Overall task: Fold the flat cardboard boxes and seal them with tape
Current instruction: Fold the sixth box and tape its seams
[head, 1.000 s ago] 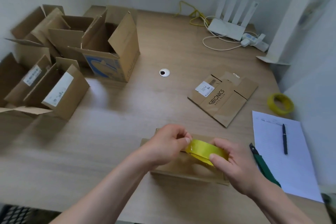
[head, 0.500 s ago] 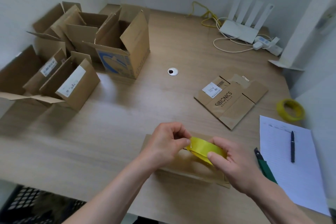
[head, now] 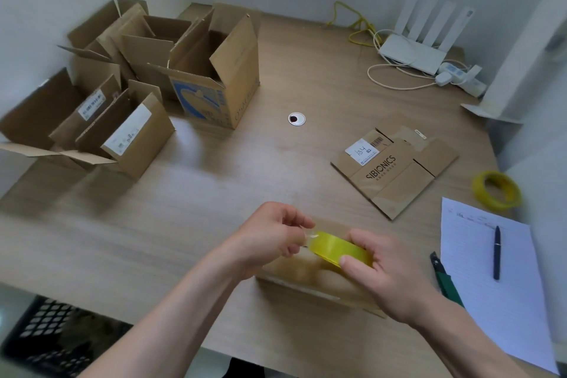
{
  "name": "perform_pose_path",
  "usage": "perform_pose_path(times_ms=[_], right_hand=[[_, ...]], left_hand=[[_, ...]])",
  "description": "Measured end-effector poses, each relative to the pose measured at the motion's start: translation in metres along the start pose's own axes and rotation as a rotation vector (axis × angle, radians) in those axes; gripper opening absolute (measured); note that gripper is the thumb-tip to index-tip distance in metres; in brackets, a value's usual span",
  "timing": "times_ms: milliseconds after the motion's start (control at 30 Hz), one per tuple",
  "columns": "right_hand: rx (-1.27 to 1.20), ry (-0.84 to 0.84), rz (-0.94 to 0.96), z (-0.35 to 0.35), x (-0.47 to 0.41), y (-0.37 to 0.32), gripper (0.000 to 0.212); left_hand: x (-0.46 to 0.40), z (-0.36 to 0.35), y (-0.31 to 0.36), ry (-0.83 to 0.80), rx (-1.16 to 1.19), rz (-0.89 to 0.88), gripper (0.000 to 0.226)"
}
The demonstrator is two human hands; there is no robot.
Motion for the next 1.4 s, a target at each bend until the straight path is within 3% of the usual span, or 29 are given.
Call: perform_pose_path(times_ms=[100, 267, 367, 533, 667, 767, 967, 1033, 1133, 1200, 1400], right_hand=[[-0.011, 0.001, -0.001, -0.001, 0.0, 0.0, 0.031], [-0.11, 0.0, -0.032, -0.005, -0.002, 0.006, 0.042], [-0.244, 0.028, -0.069, -0.008, -0.003, 0.012, 0.055], [-0.51, 0.113, -0.074, -0.009, -0.001, 0.02, 0.057], [-0.666, 0.126, -0.067, -0.021, 0.003, 0.036, 0.063], [-0.556, 0.146, -0.08, -0.035, 0.003, 0.045, 0.05], [-0.272, 0.448, -0.109, -0.033, 0.002, 0.054, 0.017], [-0.23, 0.509, -0.055, -0.029, 0.006, 0.052, 0.018], [-0.196, 0.577, -0.055, -0.028, 0.008, 0.054, 0.036], [-0.16, 0.574, -0.044, -0.032, 0.005, 0.05, 0.046], [-0.217, 0.41, 0.015, -0.051, -0.007, 0.05, 0.029]], left_hand=[[0.001, 0.0, -0.002, 0.0, -0.015, -0.023, 0.008], [0.004, 0.008, -0.003, 0.055, -0.025, -0.069, 0.017], [0.007, 0.01, -0.006, 0.036, 0.036, -0.075, 0.019], [0.004, 0.01, -0.012, 0.091, 0.019, -0.084, 0.022], [0.001, 0.022, -0.025, 0.217, 0.077, -0.049, 0.025], [-0.001, 0.03, -0.032, 0.242, 0.119, -0.02, 0.025], [-0.006, 0.033, -0.03, 0.279, -0.026, -0.068, 0.027], [-0.006, 0.037, -0.034, 0.293, -0.082, -0.07, 0.029], [-0.004, 0.05, -0.043, 0.358, -0.097, -0.051, 0.028], [-0.005, 0.061, -0.045, 0.399, -0.126, -0.054, 0.025], [-0.013, 0.069, -0.055, 0.331, -0.072, 0.014, 0.031]])
Point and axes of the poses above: each hand's wrist, its own x-axis away from the middle knuckle, its own z-axis out of the back of the hand, y = z × x, the point moved 8 cm from there along -x, towards the middle knuckle, and after that the axes turned 4 degrees about x, right-handed, at the moved point
